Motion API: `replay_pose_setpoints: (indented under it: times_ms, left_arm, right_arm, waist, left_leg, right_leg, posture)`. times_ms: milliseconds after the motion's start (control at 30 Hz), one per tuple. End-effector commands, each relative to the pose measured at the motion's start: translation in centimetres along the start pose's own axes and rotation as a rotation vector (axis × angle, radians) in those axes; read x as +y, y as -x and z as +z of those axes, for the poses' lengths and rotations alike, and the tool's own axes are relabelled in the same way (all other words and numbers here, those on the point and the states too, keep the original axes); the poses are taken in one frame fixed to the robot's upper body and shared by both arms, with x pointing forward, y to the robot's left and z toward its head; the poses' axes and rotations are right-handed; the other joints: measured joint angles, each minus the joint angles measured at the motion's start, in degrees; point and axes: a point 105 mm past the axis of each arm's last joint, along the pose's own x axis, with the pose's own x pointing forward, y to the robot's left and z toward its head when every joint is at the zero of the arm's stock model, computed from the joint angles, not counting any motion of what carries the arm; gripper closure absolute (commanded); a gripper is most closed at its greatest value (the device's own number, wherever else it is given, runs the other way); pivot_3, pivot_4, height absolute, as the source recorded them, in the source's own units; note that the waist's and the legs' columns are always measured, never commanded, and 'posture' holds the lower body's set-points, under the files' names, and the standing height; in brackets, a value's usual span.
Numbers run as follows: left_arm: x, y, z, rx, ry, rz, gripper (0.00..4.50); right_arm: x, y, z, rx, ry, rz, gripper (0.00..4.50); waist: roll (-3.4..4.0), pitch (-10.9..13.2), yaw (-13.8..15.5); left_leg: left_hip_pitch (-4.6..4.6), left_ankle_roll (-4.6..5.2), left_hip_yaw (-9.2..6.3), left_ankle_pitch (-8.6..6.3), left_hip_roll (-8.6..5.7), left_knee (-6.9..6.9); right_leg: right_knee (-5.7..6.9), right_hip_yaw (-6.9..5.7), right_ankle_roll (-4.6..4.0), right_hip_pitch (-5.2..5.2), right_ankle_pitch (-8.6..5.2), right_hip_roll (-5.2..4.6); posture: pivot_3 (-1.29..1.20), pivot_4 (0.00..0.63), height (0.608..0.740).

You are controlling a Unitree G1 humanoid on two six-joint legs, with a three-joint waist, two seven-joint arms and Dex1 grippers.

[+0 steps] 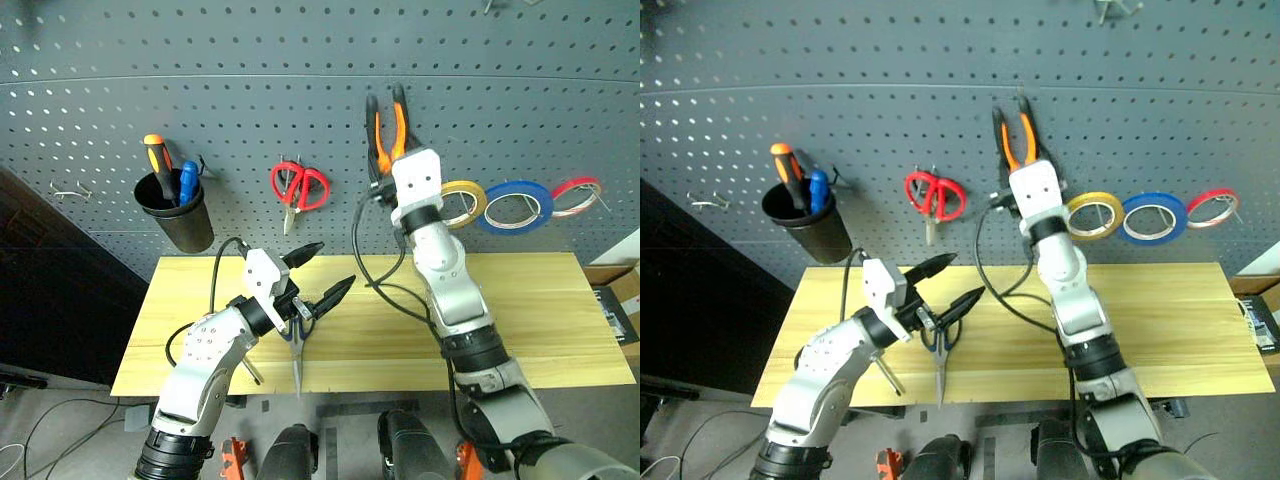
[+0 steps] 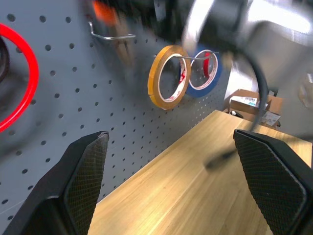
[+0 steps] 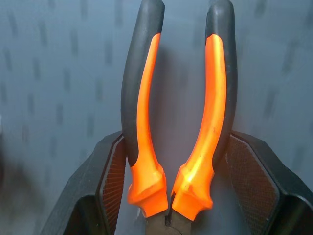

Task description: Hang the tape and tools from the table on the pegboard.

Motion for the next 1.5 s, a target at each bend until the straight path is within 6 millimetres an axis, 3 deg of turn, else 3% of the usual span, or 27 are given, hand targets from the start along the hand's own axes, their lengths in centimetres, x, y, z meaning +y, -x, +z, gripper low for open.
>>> replay_pose_setpoints:
  times_ms: [33,200,367,400,667,733,867,933,1133,1500]
  left_arm:
    - [0.0,-0.2,0.7,-0.023,-0.028,-0.001,0.17]
    - [0.3,-0.2,0.2,0.009,-0.025,0.015,0.17]
    - [0.8,0.1,-1.2,0.094,-0.002,0.047,0.17]
    - [0.8,0.2,-1.4,0.111,0.006,0.050,0.17]
    - [0.2,2.2,-3.9,0.316,0.108,0.044,0.09]
    - [0.3,3.6,-5.5,0.443,0.105,0.084,0.09]
    - [0.6,6.9,-9.3,0.737,0.182,0.242,0.09]
    - [0.4,8.2,-10.8,0.879,0.216,0.292,0.09]
    - [-1.1,8.8,-12.0,0.973,0.320,0.377,0.09]
    - [-0.7,7.2,-15.1,1.034,0.427,0.546,0.09]
  right_arm:
    - [-1.1,0.1,1.0,-0.019,-0.044,-0.056,1.71]
    - [-0.9,0.7,0.5,0.023,-0.084,-0.043,1.71]
    - [-1.2,1.5,0.6,0.082,-0.119,-0.012,0.10]
    - [-1.2,1.8,0.4,0.110,-0.116,0.009,0.02]
    - [-1.0,6.3,-1.3,0.340,-0.167,0.205,0.00]
    - [0.3,8.3,-1.2,0.398,-0.239,0.337,0.00]
    - [3.6,14.5,-0.6,0.560,-0.358,0.706,0.00]
    - [4.0,16.0,-0.5,0.607,-0.357,0.778,0.00]
    - [5.1,16.7,0.4,0.617,-0.377,0.866,0.00]
    - [4.9,17.2,0.9,0.631,-0.365,0.883,0.00]
  waist:
    - [-0.02,0.0,0.0]
    - [-0.02,0.0,0.2]
    - [-0.02,0.0,0.0]
    - [-0.02,0.0,0.0]
    - [-0.02,0.0,0.0]
    - [-0.02,0.0,0.0]
    - [-0.03,0.0,-0.1]
    - [-0.07,0.1,-0.1]
    - [-0.15,0.2,-0.2]
    - [-0.33,0.3,-0.1]
  left_leg:
    - [0.02,0.00,-0.02,0.00,0.01,0.00]
    - [0.01,0.00,-0.05,0.00,0.00,0.00]
    - [0.01,0.00,-0.03,0.00,0.00,-0.01]
    - [0.01,0.00,-0.03,0.00,0.00,-0.01]
    - [0.01,0.02,-0.06,-0.01,0.01,-0.02]
    - [0.01,0.03,-0.07,-0.02,0.02,-0.04]
    - [0.01,0.10,-0.14,-0.06,0.03,-0.06]
    - [0.03,0.34,-0.16,-0.19,0.01,-0.03]
    - [0.14,0.36,-0.22,-0.18,0.00,0.04]
    - [0.08,0.29,-0.22,-0.16,-0.02,0.02]
  right_leg:
    - [-0.01,-0.02,0.00,0.02,0.00,0.00]
    - [-0.02,-0.04,0.00,0.03,0.00,0.00]
    - [-0.01,-0.03,0.00,0.03,0.00,0.00]
    - [-0.01,-0.02,0.00,0.02,0.00,0.00]
    - [-0.02,-0.02,0.00,0.03,0.00,0.01]
    - [-0.03,-0.02,0.00,0.02,0.00,0.00]
    - [-0.07,-0.03,0.01,0.08,-0.01,0.00]
    - [-0.07,-0.07,0.02,0.13,-0.01,0.02]
    - [0.01,-0.11,0.02,0.24,-0.01,0.04]
    - [-0.12,-0.11,0.01,0.23,-0.01,-0.09]
  posture:
    - [0.05,0.195,0.740]
    - [0.05,0.196,0.740]
    - [0.04,0.200,0.740]
    - [0.04,0.204,0.740]
    - [0.03,0.224,0.740]
    - [0.03,0.229,0.740]
    - [0.02,0.242,0.740]
    - [0.02,0.251,0.740]
    - [0.01,0.265,0.740]
    - [-0.05,0.272,0.740]
